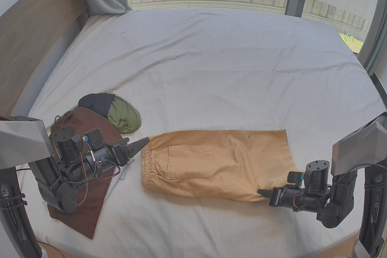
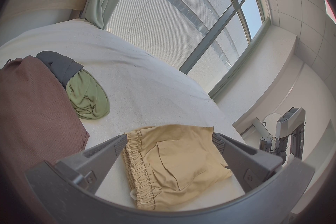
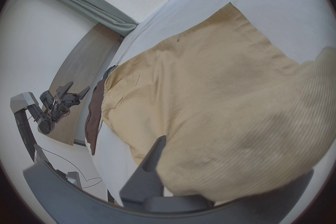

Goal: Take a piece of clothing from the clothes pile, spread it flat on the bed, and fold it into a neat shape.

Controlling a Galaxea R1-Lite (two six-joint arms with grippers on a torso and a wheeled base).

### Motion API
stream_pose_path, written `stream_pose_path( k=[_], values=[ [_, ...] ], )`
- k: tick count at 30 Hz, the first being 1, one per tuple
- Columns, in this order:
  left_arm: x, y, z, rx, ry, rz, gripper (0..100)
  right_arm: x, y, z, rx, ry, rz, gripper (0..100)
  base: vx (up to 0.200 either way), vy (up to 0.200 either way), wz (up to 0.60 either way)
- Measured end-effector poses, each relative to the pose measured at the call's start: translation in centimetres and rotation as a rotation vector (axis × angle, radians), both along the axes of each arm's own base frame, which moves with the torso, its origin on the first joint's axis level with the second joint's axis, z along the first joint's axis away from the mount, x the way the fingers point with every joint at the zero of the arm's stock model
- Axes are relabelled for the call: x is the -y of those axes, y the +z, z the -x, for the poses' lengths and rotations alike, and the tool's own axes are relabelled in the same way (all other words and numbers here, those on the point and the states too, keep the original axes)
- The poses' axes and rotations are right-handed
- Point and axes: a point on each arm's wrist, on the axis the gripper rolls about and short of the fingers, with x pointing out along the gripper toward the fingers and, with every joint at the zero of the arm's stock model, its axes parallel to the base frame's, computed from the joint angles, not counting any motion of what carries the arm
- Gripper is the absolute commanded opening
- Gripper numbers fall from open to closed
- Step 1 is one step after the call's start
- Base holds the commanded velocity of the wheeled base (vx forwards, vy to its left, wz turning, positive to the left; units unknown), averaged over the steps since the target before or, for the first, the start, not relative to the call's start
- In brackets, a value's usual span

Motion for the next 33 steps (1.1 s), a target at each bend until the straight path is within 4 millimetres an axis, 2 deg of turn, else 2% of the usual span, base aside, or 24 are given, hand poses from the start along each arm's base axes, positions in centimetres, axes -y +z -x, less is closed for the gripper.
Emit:
stream_pose_path(
  k=[4,5,12,22,33],
  values=[
    [0.0,0.1,0.0,0.004,-0.002,0.0,100,0.1,-0.2,0.0,-0.002,0.002,0.008,0,0.0,0.0,0.0],
    [0.0,0.1,0.0,0.005,-0.001,-0.001,100,0.1,-0.2,0.0,-0.003,0.001,0.009,100,0.0,0.0,0.0],
    [0.0,0.2,0.0,0.009,-0.002,-0.001,100,0.3,-0.5,0.8,-0.01,0.031,0.051,100,0.0,0.0,0.0],
    [-0.2,0.3,-0.2,0.015,0.005,-0.001,100,0.8,-0.7,2.8,-0.05,0.117,0.097,100,0.0,0.0,0.0],
    [-0.2,0.4,-0.1,0.017,0.001,0.0,100,0.3,1.4,4.9,-0.008,0.243,0.071,100,0.0,0.0,0.0]
  ],
)
